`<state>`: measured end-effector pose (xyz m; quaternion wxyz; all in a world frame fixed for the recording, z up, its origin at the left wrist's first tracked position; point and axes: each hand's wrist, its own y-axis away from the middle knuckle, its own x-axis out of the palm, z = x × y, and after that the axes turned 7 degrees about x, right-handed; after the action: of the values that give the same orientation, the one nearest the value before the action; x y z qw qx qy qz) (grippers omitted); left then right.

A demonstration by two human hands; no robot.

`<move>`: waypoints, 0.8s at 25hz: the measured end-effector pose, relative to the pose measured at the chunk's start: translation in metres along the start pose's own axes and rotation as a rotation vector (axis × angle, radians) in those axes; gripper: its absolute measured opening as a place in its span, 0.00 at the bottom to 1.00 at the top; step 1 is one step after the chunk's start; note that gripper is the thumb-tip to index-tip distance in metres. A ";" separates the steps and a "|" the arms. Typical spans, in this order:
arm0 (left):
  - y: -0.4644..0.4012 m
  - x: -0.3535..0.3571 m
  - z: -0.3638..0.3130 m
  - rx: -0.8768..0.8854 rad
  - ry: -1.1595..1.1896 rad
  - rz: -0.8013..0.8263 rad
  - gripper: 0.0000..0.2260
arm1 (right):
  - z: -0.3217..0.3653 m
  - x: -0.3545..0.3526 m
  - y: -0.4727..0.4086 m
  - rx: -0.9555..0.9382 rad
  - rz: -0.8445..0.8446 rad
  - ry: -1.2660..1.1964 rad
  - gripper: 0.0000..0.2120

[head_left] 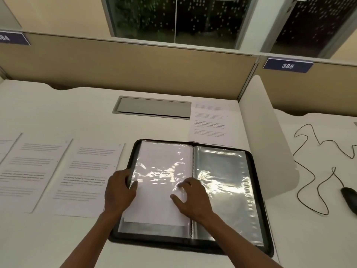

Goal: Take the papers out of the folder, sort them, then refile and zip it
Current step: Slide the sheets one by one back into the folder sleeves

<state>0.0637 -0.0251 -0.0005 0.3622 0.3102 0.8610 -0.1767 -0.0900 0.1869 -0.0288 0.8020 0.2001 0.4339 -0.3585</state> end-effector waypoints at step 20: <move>-0.034 0.079 0.009 0.379 -0.001 0.046 0.15 | -0.009 -0.018 -0.244 0.397 -0.142 0.332 0.12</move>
<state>0.0026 -0.0230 -0.0614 0.3016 0.3923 0.8048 -0.3278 -0.2844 0.0386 -0.0212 0.6378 0.3787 0.4936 -0.4541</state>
